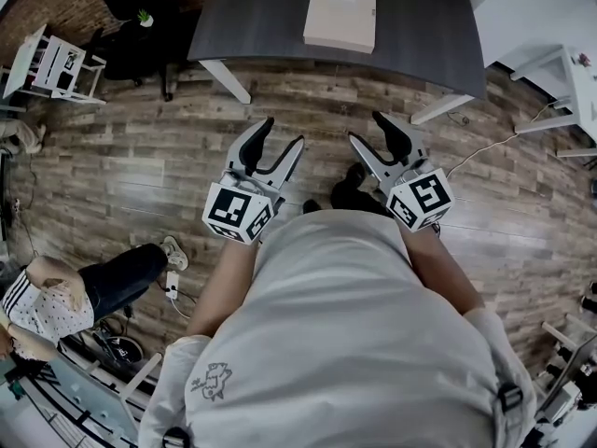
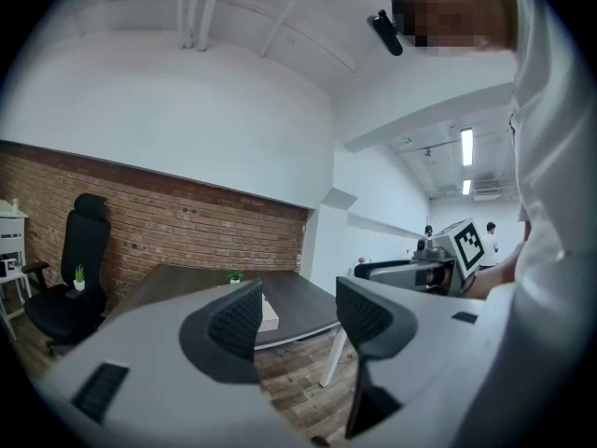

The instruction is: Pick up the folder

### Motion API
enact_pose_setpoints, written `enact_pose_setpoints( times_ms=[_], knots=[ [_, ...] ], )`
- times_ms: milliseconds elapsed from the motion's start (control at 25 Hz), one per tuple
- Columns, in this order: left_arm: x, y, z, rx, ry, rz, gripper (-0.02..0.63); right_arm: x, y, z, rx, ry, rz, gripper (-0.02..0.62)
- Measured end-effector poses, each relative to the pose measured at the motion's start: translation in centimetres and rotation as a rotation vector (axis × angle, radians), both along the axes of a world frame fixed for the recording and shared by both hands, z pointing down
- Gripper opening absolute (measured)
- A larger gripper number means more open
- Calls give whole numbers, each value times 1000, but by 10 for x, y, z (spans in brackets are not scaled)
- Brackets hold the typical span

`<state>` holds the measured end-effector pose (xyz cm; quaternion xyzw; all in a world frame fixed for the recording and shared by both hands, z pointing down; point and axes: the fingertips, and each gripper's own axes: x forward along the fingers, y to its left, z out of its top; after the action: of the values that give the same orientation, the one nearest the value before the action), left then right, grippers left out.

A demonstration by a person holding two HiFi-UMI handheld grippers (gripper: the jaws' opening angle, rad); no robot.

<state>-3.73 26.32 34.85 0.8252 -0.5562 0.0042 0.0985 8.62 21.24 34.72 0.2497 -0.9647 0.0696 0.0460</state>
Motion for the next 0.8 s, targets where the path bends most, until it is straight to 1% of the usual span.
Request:
enact_pose_setpoints(
  times_ms=[160, 440, 600, 800],
  knots=[
    [-7, -12, 6, -11, 0, -12, 247, -7, -15, 8, -18, -5, -9, 249],
    [-18, -50, 10, -29, 2, -43, 245, -23, -64, 19, -46, 1, -52, 249],
    [-23, -87, 13, -37, 12, -58, 244, -31, -103, 20, -51, 2, -74, 249],
    [-20, -145, 14, -40, 17, -51, 242, -23, -161, 19, -52, 8, -67, 249]
  ],
)
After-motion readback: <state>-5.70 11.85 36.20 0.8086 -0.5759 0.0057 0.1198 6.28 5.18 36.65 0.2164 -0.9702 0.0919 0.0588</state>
